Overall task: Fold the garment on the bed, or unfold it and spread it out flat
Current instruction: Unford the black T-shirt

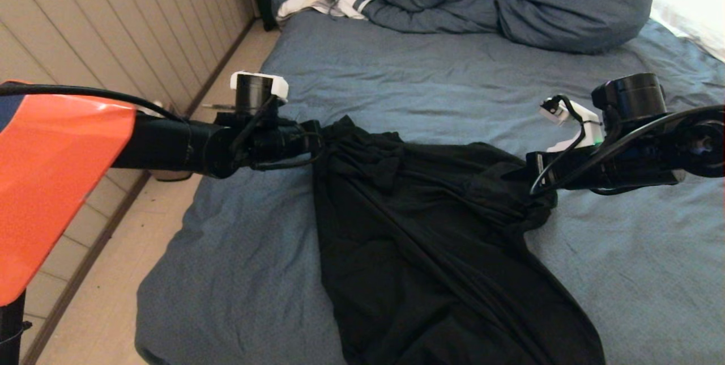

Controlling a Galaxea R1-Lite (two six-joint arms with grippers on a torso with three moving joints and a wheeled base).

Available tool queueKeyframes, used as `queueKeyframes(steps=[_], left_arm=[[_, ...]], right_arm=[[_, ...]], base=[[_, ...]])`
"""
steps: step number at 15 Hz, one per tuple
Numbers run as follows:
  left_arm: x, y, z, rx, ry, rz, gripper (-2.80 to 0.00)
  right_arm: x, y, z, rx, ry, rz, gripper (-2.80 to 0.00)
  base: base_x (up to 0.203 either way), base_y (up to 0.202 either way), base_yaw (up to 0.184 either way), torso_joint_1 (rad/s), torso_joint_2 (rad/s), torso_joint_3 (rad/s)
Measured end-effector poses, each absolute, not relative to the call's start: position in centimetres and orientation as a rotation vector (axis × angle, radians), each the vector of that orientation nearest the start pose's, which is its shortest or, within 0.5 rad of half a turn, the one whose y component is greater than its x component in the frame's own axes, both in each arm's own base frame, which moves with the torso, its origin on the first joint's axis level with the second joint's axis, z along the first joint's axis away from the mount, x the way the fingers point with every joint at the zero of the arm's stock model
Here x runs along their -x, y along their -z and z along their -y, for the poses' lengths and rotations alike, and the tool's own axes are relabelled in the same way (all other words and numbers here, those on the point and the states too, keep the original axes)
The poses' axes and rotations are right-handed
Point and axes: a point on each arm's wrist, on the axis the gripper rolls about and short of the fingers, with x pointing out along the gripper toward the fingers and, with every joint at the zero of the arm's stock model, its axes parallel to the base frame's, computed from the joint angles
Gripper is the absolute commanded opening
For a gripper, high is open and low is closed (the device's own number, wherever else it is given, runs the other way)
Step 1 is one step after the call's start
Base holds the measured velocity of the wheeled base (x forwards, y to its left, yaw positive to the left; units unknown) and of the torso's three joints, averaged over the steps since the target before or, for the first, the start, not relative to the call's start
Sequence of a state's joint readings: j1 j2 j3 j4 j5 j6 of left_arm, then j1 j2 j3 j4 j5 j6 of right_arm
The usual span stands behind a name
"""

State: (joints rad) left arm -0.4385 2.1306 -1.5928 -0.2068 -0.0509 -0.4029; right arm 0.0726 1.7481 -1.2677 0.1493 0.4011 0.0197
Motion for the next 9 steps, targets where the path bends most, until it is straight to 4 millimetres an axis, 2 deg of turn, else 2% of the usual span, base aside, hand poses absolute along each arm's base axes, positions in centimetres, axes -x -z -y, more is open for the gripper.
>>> queueKeyframes(steps=[4, 9], left_arm=[[-41.7, -20.4, 15.7, 0.303, 0.346, -0.376, -2.80], [-43.8, -19.7, 13.8, 0.302, 0.293, -0.358, -2.80]], right_arm=[[-32.2, -22.3, -3.2, -0.123, -0.450, -0.630, -2.80], [-32.3, -22.4, -3.2, -0.128, -0.447, -0.625, -2.80]], base=[[0.000, 0.000, 0.000, 0.000, 0.00, 0.000], [0.000, 0.000, 0.000, 0.000, 0.00, 0.000]])
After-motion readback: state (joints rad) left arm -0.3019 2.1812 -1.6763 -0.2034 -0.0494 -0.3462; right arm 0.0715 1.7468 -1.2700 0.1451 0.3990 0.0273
